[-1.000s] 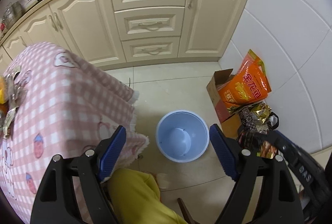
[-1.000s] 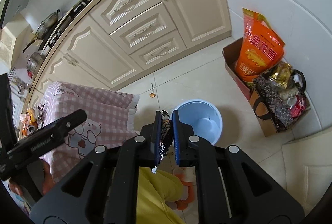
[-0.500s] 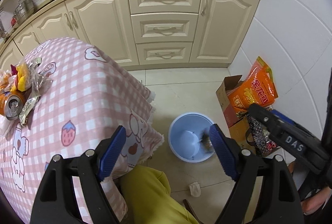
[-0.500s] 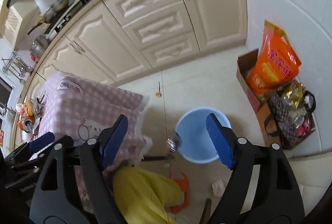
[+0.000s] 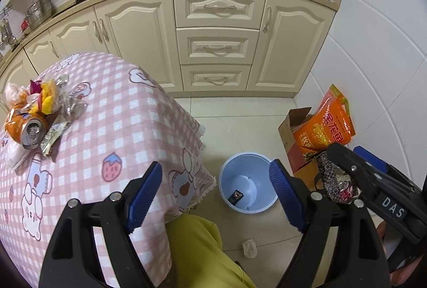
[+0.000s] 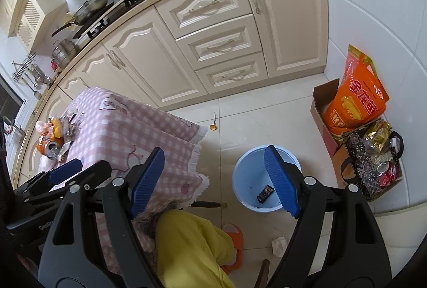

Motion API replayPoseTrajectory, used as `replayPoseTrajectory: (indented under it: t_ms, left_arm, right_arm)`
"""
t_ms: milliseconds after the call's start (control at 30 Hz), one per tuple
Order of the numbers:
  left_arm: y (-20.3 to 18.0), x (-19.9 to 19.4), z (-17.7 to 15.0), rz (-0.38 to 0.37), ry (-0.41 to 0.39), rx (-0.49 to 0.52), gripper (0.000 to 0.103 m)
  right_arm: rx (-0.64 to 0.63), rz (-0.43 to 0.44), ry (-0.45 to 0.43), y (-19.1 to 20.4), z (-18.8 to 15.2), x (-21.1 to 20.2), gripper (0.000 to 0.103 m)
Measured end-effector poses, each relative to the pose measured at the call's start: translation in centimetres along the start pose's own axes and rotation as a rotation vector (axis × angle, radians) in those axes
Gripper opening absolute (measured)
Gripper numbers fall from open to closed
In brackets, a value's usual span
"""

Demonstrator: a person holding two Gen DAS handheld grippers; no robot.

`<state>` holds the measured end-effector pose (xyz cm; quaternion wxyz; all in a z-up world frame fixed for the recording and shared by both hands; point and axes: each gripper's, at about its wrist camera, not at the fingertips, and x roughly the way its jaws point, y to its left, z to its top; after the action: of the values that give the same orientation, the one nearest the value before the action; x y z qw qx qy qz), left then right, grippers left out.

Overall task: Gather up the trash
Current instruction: 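Open both grippers over the blue bin, dropping the tissue and packet, then move both tools back to the table toward the remaining trash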

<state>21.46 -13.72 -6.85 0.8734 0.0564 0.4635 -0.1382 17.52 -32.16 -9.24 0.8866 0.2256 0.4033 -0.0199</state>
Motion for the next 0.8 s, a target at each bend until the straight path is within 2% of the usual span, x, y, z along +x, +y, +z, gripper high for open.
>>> replayPoseTrajectory:
  t_ms: [400,600,800]
  left_arm:
    - [4.2,-4.0,-1.2,0.031,-0.061,-0.076,0.083]
    - [8.3,-5.6,-2.0,0.074,-0.077,-0.145,0.086]
    - [13.2,-6.5,-3.1,0.129,-0.061,-0.239,0.088]
  right_arm:
    - [-0.083,0.061,-0.008,5.4,-0.6,-1.6,0.077]
    - [-0.105,0.097,0.018,8.3,-1.1,-0.7,0.077]
    - [-0.157,0.136,0.074,12.3,-1.7,1.0,0.084]
